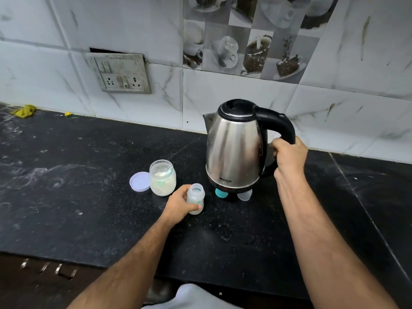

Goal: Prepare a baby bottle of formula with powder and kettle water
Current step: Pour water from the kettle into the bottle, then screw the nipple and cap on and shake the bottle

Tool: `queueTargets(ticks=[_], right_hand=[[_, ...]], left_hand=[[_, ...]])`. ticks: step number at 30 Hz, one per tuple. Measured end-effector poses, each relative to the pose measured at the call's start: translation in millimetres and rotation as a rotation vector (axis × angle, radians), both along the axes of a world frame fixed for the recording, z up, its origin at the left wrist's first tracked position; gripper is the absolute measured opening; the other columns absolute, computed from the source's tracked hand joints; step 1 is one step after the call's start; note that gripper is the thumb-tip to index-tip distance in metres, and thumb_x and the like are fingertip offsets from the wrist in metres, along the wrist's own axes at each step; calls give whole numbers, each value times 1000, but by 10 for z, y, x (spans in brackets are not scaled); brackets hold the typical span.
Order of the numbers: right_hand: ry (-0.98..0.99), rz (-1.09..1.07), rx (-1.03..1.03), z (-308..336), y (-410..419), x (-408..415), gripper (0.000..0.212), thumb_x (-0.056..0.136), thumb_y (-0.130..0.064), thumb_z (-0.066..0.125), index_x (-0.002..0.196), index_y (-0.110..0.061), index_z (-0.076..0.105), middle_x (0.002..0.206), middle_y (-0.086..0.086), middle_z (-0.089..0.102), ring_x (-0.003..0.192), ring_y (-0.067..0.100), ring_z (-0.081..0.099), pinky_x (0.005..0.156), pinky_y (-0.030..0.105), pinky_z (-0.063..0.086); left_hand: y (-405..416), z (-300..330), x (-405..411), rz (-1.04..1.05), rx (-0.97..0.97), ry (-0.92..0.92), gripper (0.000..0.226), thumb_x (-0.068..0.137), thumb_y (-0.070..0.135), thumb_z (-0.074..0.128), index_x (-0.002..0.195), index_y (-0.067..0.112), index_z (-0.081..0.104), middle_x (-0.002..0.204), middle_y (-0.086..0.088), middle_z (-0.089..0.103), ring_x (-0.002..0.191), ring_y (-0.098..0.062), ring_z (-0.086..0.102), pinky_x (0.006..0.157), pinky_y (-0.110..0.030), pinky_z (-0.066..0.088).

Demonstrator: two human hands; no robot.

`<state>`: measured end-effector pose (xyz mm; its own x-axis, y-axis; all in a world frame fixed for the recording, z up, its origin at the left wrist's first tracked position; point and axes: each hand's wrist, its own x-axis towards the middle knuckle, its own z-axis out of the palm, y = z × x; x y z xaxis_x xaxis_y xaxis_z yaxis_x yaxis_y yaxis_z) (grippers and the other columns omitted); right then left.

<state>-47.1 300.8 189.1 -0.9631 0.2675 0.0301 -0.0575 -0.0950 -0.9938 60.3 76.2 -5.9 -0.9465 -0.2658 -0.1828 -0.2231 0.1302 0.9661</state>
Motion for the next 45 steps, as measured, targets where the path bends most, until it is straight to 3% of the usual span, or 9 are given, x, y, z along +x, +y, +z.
queueTargets(ticks=[8,16,26,30,33,37,40,42,45], right_hand=[[-33,39,-22,-159,-371,-563,26,72,7,60,68,-17,53,61,-1,48,52,10,45,45,16,37],[-126,33,-99,-646,-544,-883,29,73,12,60,74,-17,58,69,0,57,62,7,53,52,11,44],[-246,25,-77,-1073,-559,-1143,37,70,13,56,99,-10,63,74,-3,56,69,10,52,61,20,43],[-235,59,-81,-1147,-534,-1199,34,71,15,54,83,-16,60,73,-2,55,76,16,52,64,22,44],[-256,80,-57,-1215,-482,-1223,35,74,14,56,93,-15,62,77,-1,58,83,18,54,72,27,48],[-295,172,112,-1186,-400,-1231,41,79,9,58,116,-9,57,99,5,59,98,20,55,75,25,45],[-238,-31,365,-1086,-370,-963,58,80,-2,65,134,-10,47,132,13,50,113,24,54,90,32,48],[-14,-133,517,-1094,-404,-564,49,80,-3,64,128,-8,56,128,11,51,103,20,56,92,28,45],[74,104,726,-1336,-483,-92,30,79,0,64,107,-8,70,111,11,61,87,22,63,80,20,41]], left_hand=[[26,35,-107,7,-35,-30,58,66,4,84,109,33,59,111,7,70,106,-10,66,95,-28,52],[1,26,-176,46,-19,-46,57,68,-1,82,111,28,59,110,8,69,104,-9,65,85,-17,51],[11,-23,-201,72,-11,-30,59,67,-2,83,111,29,60,111,6,70,104,-9,66,93,-24,52],[20,-18,-198,77,-12,-31,60,66,-4,83,111,30,60,110,7,70,102,-8,65,93,-23,51],[27,-8,-191,78,-11,-27,61,67,-5,83,110,31,60,111,6,70,102,-8,65,92,-21,50],[35,17,-171,65,-23,-25,61,67,-4,83,112,31,59,113,8,69,105,-6,64,90,-18,49],[32,30,-128,81,-33,-8,61,67,-5,83,110,32,60,110,10,69,101,-4,64,88,-16,49],[26,47,-92,94,-30,2,60,68,-7,82,110,29,60,107,12,69,97,-1,64,85,-13,49],[13,73,-45,92,-35,5,60,68,-8,82,109,30,60,107,11,68,95,1,63,84,-12,49]])
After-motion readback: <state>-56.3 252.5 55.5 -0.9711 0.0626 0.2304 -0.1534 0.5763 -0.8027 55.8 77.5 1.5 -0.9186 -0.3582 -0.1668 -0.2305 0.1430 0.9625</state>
